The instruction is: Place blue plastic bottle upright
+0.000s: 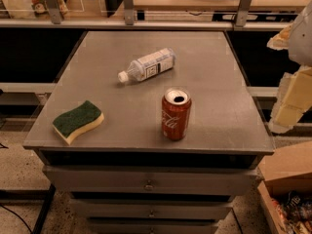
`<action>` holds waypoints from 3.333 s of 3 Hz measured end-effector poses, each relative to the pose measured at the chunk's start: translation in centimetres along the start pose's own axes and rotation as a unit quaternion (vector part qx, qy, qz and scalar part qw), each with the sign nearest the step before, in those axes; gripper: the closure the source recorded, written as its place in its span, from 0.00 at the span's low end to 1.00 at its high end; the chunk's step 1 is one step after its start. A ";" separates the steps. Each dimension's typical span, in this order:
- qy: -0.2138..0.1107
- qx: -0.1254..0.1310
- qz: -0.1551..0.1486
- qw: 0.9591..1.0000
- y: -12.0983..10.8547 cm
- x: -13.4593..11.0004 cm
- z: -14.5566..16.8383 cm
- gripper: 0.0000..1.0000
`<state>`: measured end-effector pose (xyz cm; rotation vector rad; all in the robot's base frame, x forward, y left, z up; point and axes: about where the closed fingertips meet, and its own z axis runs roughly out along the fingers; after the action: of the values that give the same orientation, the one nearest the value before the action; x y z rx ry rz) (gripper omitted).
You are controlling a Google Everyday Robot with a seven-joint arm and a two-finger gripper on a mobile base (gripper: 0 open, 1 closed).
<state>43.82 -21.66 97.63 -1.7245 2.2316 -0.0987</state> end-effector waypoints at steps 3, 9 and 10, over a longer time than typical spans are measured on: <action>0.016 0.037 -0.064 0.997 -5.2 -3.5 0.8 0.00; 0.033 0.015 -0.374 0.927 -16.1 -24.7 16.4 0.00; 0.019 -0.019 -0.382 0.924 -15.3 -25.6 19.1 0.00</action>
Offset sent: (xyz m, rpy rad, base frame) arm 0.0401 0.0108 0.0055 -0.0642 -0.0565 0.0519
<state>69.23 1.29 88.62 -2.5238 1.4561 -0.2635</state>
